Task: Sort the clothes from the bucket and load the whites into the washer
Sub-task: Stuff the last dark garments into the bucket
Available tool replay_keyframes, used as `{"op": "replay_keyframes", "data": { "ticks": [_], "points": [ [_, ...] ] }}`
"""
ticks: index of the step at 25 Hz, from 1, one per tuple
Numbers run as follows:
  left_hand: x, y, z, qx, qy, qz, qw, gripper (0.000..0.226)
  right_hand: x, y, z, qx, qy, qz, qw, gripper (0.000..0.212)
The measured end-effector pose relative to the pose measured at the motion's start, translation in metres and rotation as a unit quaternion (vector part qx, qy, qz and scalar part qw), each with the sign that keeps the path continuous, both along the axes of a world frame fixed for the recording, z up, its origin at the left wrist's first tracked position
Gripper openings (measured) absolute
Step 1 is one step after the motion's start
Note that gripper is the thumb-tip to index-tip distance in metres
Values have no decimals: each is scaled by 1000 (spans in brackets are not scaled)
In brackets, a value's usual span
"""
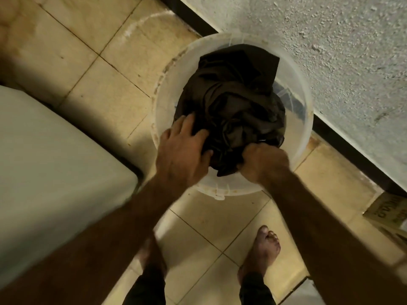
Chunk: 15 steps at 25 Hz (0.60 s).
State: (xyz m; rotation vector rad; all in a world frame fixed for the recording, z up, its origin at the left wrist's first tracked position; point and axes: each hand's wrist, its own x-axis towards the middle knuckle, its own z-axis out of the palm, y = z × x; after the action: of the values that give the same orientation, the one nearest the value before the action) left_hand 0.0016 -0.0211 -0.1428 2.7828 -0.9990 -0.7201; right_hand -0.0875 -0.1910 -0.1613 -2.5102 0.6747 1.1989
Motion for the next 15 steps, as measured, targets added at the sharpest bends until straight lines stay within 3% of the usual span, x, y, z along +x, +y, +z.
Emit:
{"op": "replay_keyframes", "data": {
  "ticks": [1, 3, 4, 5, 8, 10, 12, 13, 14, 15],
  "points": [
    [-10, 12, 12, -59, -39, 48, 996, 43, -15, 2, 14, -56, -120, -44, 990, 29],
    [-25, 27, 29, -122, -39, 126, 984, 33, -33, 6, 43, -121, -361, -123, 917, 29],
    [-33, 29, 33, -122, -17, 147, 981, 31, -32, 7, 49, -120, -422, -149, 886, 40],
    [-40, 27, 36, -118, 3, 156, 981, 29, -25, 7, 50, -93, -433, -161, 882, 55],
    [-48, 5, 29, -75, 67, 111, 989, 25, 12, 10, 34, 9, -269, -85, 959, 73],
    [-37, -12, 10, -26, 160, 81, 983, 25, 26, 11, 9, 76, -156, -49, 984, 62],
    [-18, -27, -3, -14, 300, 149, 942, 24, 28, 15, -10, 110, -78, -52, 990, 51],
    [-9, -31, -7, -27, 309, 204, 929, 23, 27, 18, -17, 112, -41, -48, 992, 49],
    [-1, -34, -9, -51, 253, 251, 933, 24, 26, 22, -23, 112, -6, -37, 993, 47],
    [3, -34, -8, -84, 144, 281, 945, 26, 27, 25, -28, 112, 23, -32, 993, 43]
  ]
}}
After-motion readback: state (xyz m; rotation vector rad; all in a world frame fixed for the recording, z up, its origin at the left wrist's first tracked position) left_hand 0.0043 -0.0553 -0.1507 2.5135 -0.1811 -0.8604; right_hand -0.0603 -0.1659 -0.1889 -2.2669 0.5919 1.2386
